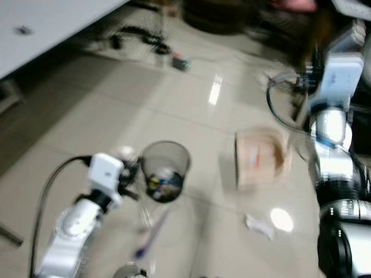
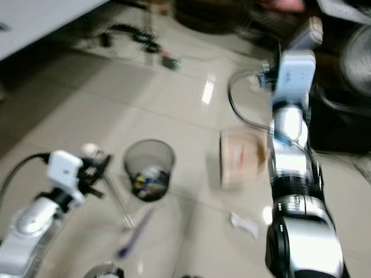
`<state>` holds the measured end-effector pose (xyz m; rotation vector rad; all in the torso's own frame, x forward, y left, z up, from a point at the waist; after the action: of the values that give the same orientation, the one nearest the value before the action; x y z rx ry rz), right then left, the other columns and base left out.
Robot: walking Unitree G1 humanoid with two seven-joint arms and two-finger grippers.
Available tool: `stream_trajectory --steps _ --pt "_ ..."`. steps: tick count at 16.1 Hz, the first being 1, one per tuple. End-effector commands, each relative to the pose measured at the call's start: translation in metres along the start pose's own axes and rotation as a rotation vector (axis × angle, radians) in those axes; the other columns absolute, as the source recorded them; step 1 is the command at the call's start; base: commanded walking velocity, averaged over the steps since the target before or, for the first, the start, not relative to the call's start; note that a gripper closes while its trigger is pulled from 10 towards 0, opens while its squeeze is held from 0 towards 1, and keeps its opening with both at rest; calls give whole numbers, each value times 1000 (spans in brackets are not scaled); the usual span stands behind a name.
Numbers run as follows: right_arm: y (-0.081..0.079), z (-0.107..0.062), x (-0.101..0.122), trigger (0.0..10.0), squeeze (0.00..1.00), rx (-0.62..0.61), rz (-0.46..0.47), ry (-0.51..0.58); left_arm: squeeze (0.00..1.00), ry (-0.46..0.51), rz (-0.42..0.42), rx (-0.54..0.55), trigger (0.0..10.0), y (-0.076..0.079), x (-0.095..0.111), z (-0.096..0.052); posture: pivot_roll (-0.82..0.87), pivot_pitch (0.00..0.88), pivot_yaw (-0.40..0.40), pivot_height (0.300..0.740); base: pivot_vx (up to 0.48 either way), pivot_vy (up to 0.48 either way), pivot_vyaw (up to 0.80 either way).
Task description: Sweep floor
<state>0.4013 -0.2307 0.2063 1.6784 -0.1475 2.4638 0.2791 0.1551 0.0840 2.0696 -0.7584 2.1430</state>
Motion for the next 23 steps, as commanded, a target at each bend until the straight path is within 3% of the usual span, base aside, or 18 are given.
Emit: stream_trajectory --steps 1,6,9,13,16,20,23 --pt "21 -5 -5 10000 0 -72 -1 -24 0 58 -6 -8 10000 1 13 2 75 87 -22 740 0 0 -800" --pt "29 -31 -30 10000 0 -106 30 -106 0 52 -16 29 10000 7 15 13 38 85 -11 740 0 0 -800" --pt "34 -49 -43 10000 0 -155 95 -141 0 60 51 172 10000 -15 18 21 18 80 -10 740 0 0 -800" --pt "36 -58 -43 10000 0 -204 177 -127 0 95 80 218 10000 -28 28 33 2 74 -17 740 232 0 -800" --pt "30 -70 -55 10000 0 -205 233 -163 0 109 81 232 10000 -29 34 44 -2 73 -14 740 354 0 -800" --pt "31 -70 -51 10000 0 -207 229 -154 0 123 81 238 10000 -30 36 46 -15 81 -1 740 355 0 -736" --pt "29 -67 -46 10000 0 -158 238 -134 0 134 115 309 10000 -42 40 47 -15 89 3 740 355 0 0"
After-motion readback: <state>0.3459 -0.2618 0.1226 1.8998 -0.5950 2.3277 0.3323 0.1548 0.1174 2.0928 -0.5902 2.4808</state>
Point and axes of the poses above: a point about 5 cm out from each wrist's last joint towards the gripper, its own z axis pointing out of the wrist towards the gripper, its own x axis along the axis of the wrist's last joint, y = z × x, the point moved 3 cm from there along z, pointing out of the wrist towards the gripper, and after that the axes turned 12 degrees about z, right-handed, at the moved point
